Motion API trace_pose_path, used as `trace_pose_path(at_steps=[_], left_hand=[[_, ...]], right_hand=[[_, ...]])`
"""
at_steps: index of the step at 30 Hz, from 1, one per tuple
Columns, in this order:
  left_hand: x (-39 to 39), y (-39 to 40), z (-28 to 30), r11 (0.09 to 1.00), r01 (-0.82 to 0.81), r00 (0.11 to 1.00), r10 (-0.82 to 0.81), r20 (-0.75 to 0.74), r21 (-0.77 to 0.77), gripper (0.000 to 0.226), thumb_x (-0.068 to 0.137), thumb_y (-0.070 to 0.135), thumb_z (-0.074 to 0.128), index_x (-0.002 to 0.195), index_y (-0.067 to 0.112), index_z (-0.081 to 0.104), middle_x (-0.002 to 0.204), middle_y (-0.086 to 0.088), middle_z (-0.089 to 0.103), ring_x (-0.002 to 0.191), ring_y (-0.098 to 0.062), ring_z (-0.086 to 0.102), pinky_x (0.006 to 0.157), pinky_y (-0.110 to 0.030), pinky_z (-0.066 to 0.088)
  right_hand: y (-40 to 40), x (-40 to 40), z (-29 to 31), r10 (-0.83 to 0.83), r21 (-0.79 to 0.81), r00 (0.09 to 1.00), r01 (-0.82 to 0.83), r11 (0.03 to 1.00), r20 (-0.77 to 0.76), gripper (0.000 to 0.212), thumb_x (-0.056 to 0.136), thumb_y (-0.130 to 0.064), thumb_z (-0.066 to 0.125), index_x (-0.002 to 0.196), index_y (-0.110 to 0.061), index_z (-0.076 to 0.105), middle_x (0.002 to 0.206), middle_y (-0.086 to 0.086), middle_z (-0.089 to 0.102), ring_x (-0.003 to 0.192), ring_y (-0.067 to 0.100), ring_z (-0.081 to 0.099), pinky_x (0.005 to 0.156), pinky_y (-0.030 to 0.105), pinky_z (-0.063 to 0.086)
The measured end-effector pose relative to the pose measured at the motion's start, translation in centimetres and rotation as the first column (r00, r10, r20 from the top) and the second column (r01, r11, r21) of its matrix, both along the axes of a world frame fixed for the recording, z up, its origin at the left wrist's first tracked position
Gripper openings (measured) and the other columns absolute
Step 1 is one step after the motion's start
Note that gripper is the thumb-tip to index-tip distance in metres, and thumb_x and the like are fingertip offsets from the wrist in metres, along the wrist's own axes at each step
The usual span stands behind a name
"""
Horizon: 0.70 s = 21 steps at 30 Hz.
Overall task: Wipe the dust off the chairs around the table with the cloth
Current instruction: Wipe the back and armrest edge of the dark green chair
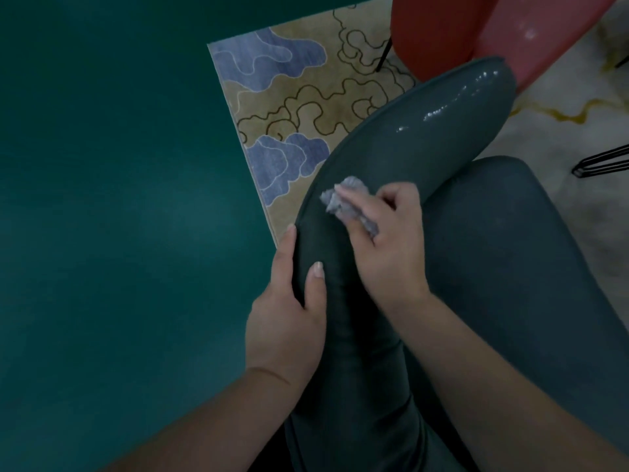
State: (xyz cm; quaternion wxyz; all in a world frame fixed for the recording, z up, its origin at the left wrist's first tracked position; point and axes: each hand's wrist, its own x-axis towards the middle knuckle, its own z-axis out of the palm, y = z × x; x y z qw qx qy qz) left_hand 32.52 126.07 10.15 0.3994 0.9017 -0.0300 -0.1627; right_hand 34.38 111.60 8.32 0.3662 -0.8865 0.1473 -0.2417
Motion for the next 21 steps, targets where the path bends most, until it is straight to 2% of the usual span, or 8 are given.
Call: trace_pose_path(at_steps=[2,4,7,9,11,16,18,21], left_hand=[[0.2,-0.1,0.1,1.0,-0.016,0.999,0.016,-0.034,0.005,0.059,0.086,0.059,0.03,0.141,0.061,0.01,0.126,0.013,0.06,0.092,-0.022,0.06,0.077,-0.025,0.038],[1.3,-0.2,0.1,1.0,-0.001,0.997,0.003,-0.074,0.02,0.056,0.087,0.06,0.028,0.14,0.063,0.007,0.123,0.01,0.06,0.092,-0.02,0.057,0.079,-0.025,0.034],[5.4,-2.0,-0.1,0.991,0.127,0.991,-0.125,-0.049,0.041,0.053,0.096,0.054,0.026,0.147,0.051,0.011,0.14,0.004,0.051,0.118,-0.024,0.053,0.086,-0.026,0.033],[8.6,-4.3,-0.4,0.971,0.218,0.976,-0.218,-0.009,0.098,0.053,0.1,0.049,0.025,0.151,0.04,0.013,0.147,-0.001,0.044,0.126,-0.028,0.048,0.095,-0.032,0.037],[11.6,-6.9,-0.4,0.946,0.28,0.957,-0.288,0.026,0.164,0.052,0.101,0.048,0.023,0.152,0.036,0.015,0.144,-0.007,0.047,0.125,-0.032,0.048,0.1,-0.041,0.04],[15.7,-11.5,-0.9,0.891,0.377,0.905,-0.413,0.103,0.255,0.052,0.101,0.05,0.022,0.151,0.034,0.02,0.14,-0.009,0.051,0.122,-0.033,0.05,0.094,-0.041,0.04],[15.7,-11.4,-1.3,0.881,0.376,0.892,-0.428,0.146,0.286,0.055,0.099,0.054,0.024,0.15,0.036,0.019,0.133,-0.01,0.056,0.115,-0.035,0.054,0.085,-0.038,0.042],[15.7,-10.8,-1.7,0.867,0.418,0.876,-0.464,0.135,0.27,0.071,0.088,0.068,0.034,0.15,0.038,0.015,0.131,-0.007,0.058,0.115,-0.032,0.055,0.088,-0.038,0.045]], right_hand=[[-0.6,-0.2,-0.1,0.034,-0.023,0.999,-0.034,0.999,0.009,0.029,0.091,-0.027,0.06,0.118,-0.023,0.068,0.098,0.002,0.039,0.089,0.021,0.047,0.084,0.034,0.046],[-1.9,0.9,-0.5,-0.014,-0.057,1.0,0.014,0.998,0.009,0.028,0.09,-0.023,0.063,0.117,-0.023,0.068,0.098,0.002,0.039,0.09,0.022,0.047,0.086,0.033,0.045],[-3.0,2.3,-1.0,-0.167,0.088,0.986,0.165,0.982,0.012,0.029,0.09,-0.021,0.065,0.118,-0.025,0.067,0.1,0.0,0.037,0.092,0.015,0.045,0.09,0.014,0.039],[-3.1,2.4,-1.4,-0.22,0.136,0.975,0.214,0.967,0.034,0.029,0.09,-0.02,0.064,0.118,-0.023,0.067,0.101,0.001,0.037,0.09,0.011,0.043,0.088,0.009,0.036],[-3.0,2.4,-1.6,-0.256,0.182,0.965,0.242,0.953,0.059,0.029,0.089,-0.018,0.064,0.118,-0.023,0.067,0.101,0.002,0.038,0.09,0.011,0.044,0.087,0.008,0.037],[-4.0,2.4,-1.9,-0.433,0.471,0.901,0.38,0.796,0.005,0.03,0.092,-0.017,0.061,0.116,-0.035,0.061,0.101,-0.003,0.039,0.087,0.004,0.049,0.082,0.003,0.038],[-5.1,2.6,-1.9,-0.455,0.501,0.89,0.408,0.763,-0.031,0.028,0.093,-0.019,0.06,0.118,-0.03,0.063,0.102,-0.002,0.041,0.085,0.003,0.05,0.08,0.002,0.039],[-7.8,4.3,-1.0,-0.478,0.489,0.878,0.429,0.759,-0.027,0.027,0.093,-0.02,0.06,0.119,-0.025,0.065,0.104,0.002,0.042,0.085,0.0,0.051,0.079,0.001,0.038]])
